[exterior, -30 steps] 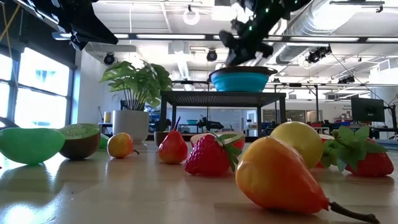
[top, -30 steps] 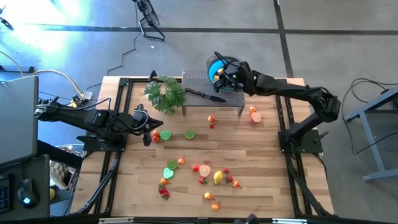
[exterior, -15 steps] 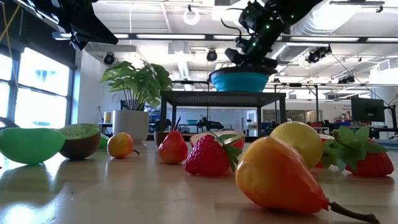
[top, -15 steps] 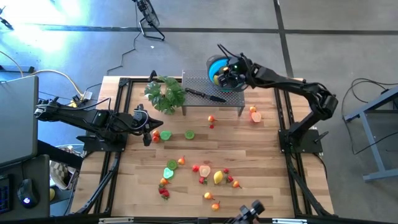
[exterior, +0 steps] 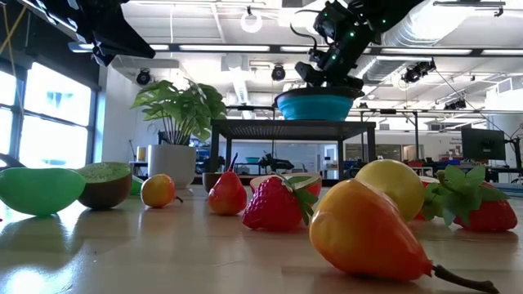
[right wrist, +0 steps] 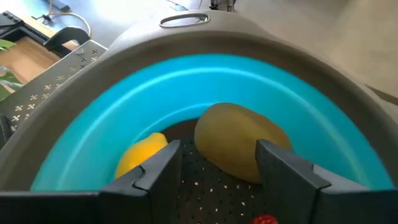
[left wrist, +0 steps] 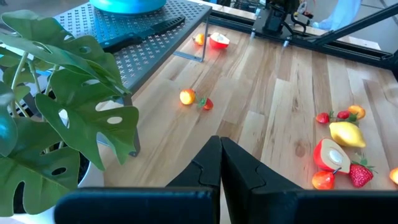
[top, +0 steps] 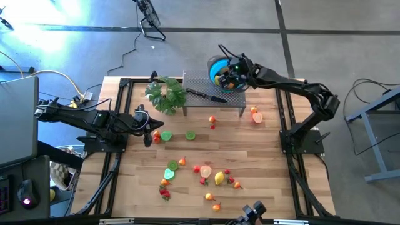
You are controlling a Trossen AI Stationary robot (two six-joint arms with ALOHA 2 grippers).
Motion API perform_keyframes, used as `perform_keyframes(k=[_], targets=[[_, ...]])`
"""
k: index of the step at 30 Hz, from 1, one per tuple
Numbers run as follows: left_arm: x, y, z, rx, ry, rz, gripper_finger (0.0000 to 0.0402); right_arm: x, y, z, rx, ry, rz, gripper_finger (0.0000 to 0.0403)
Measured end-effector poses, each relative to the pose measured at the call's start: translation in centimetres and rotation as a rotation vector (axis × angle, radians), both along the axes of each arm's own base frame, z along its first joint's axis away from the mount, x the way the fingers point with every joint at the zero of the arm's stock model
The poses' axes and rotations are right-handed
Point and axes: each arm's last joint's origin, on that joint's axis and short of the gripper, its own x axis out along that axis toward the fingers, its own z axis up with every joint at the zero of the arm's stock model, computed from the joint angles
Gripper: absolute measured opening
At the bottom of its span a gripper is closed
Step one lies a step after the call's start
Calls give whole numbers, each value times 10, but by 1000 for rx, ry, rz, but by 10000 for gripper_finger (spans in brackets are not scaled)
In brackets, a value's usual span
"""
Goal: Pick & Place Fruit
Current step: Put the green avocado in the blue bowl on the shelf
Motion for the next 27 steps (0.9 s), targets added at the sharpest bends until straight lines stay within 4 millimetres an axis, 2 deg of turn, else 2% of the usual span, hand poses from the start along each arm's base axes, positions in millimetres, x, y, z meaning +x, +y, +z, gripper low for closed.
perform_keyframes(k=[8,16,27], targets=[[0,0,0,0,0,0,0,-7,15,26,-26,-93,62,185],[0,0,0,3,1,-2,0,-18,44,64,-80,-245,180,168],[0,0,0,3,1,-2,0,-37,82,99,-88,-387,377,156]])
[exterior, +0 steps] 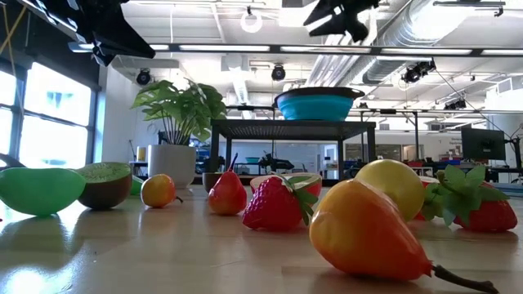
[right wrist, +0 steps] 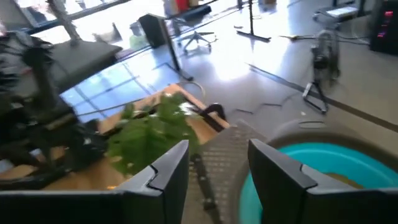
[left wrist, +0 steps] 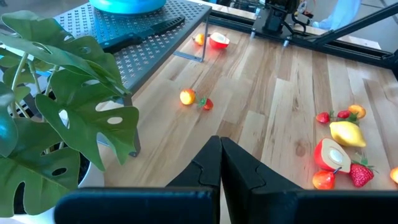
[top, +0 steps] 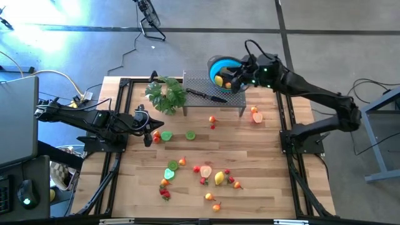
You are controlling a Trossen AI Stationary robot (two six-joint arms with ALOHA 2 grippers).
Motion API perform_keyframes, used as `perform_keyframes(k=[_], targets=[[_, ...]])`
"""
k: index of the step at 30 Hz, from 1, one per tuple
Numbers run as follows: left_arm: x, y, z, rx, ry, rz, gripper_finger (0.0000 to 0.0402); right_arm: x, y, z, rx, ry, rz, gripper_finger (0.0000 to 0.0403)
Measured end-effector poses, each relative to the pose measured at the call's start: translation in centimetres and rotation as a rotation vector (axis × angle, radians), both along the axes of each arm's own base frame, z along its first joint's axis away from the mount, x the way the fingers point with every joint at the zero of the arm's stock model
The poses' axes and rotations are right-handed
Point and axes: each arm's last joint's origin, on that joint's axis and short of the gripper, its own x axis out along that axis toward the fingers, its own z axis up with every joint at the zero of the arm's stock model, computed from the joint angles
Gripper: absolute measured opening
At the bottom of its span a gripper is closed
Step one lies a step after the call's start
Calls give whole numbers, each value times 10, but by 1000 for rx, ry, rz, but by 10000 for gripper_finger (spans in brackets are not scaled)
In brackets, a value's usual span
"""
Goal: Pick & Place Fruit
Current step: Put the green avocado in the blue bowl on the shelf
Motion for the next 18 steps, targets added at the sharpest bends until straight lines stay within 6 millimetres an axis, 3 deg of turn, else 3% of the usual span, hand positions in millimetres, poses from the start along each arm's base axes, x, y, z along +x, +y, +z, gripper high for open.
perform_keyframes(k=[18], targets=[[1,0,1,-4,-13,-5,0,-26,33,29,-14,-128,197,155]])
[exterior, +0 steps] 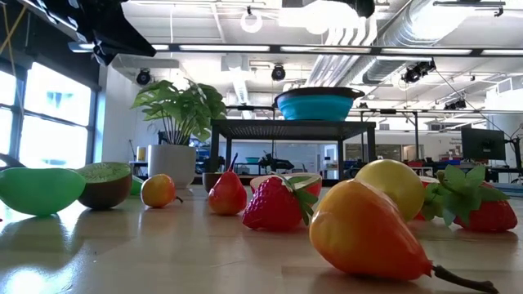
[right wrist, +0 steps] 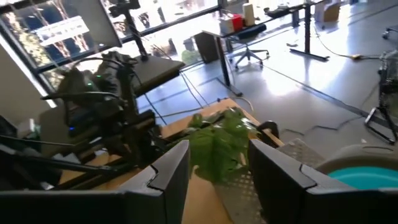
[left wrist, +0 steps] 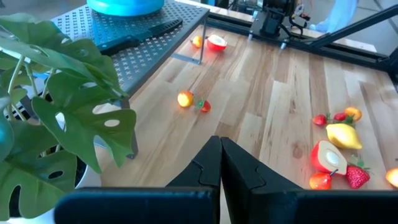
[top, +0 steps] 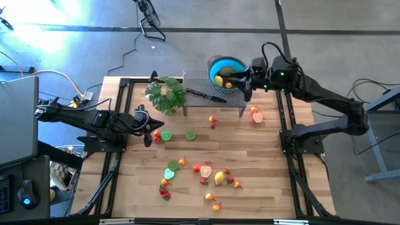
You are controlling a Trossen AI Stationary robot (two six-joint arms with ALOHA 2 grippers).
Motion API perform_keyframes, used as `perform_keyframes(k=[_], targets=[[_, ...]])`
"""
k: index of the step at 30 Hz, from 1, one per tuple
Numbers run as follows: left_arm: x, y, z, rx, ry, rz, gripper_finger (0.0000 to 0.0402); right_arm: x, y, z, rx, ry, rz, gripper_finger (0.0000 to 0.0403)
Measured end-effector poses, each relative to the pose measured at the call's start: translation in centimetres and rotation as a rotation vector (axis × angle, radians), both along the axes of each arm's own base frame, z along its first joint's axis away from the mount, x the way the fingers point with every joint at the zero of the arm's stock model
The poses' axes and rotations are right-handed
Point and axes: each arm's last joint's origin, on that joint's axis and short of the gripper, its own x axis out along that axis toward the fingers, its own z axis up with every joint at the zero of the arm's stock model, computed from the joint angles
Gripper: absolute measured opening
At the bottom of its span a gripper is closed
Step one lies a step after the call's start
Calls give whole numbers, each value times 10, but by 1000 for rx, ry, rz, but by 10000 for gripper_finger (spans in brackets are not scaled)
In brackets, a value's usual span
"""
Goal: Pick & Place Fruit
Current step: Put the green avocado in the blue bowl on the shelf
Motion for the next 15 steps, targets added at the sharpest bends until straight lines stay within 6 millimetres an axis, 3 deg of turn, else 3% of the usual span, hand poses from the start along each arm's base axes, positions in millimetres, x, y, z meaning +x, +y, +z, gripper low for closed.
perform_keyframes(k=[8,15], targets=[[2,-1,6,-15,-72,-1,0,-6,16,6,129,-50,227,155],[4,-1,10,-18,-115,-5,0,-7,26,-7,350,67,313,155]])
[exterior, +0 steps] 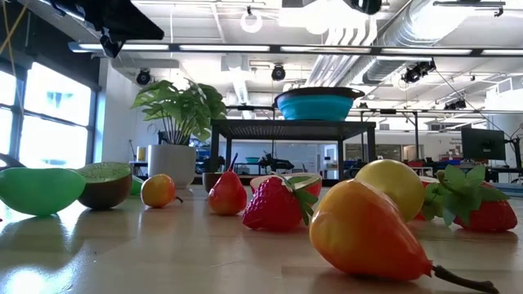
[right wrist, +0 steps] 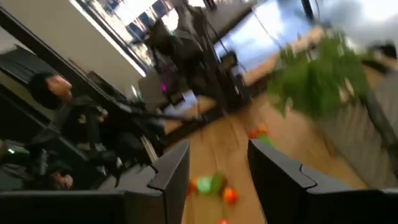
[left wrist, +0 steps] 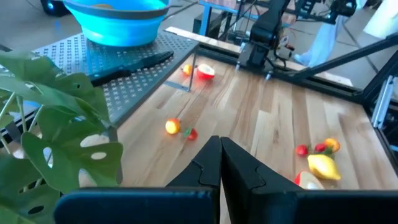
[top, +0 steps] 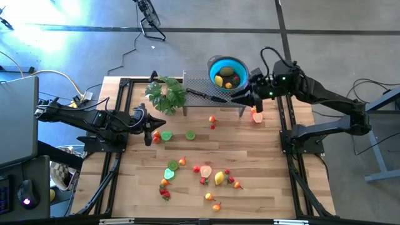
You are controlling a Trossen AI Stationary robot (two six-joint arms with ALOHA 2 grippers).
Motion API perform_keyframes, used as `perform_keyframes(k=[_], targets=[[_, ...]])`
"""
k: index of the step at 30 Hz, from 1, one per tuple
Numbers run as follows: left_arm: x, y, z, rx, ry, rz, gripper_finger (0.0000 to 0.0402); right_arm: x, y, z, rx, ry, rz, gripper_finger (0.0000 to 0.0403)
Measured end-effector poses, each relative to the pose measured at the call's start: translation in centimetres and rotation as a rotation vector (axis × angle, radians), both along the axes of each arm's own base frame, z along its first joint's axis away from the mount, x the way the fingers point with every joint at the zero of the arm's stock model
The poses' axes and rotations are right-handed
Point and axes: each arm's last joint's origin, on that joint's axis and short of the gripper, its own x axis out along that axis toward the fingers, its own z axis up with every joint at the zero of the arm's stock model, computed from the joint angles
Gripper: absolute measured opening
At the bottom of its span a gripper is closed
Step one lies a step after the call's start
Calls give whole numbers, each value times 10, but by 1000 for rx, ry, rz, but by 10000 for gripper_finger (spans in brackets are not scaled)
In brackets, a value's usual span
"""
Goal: Pick & Place Fruit
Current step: Put the green avocado in the blue bowl on the shelf
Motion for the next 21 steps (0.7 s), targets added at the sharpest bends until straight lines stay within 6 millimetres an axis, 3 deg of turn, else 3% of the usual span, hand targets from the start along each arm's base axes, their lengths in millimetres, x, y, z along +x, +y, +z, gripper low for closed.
perform_keyframes(k=[6,21], targets=[[0,0,0,1,5,0,0,4,16,-13,9,136,-4,155],[0,-2,-1,-79,-7,-39,0,9,39,-14,-106,154,-93,155]])
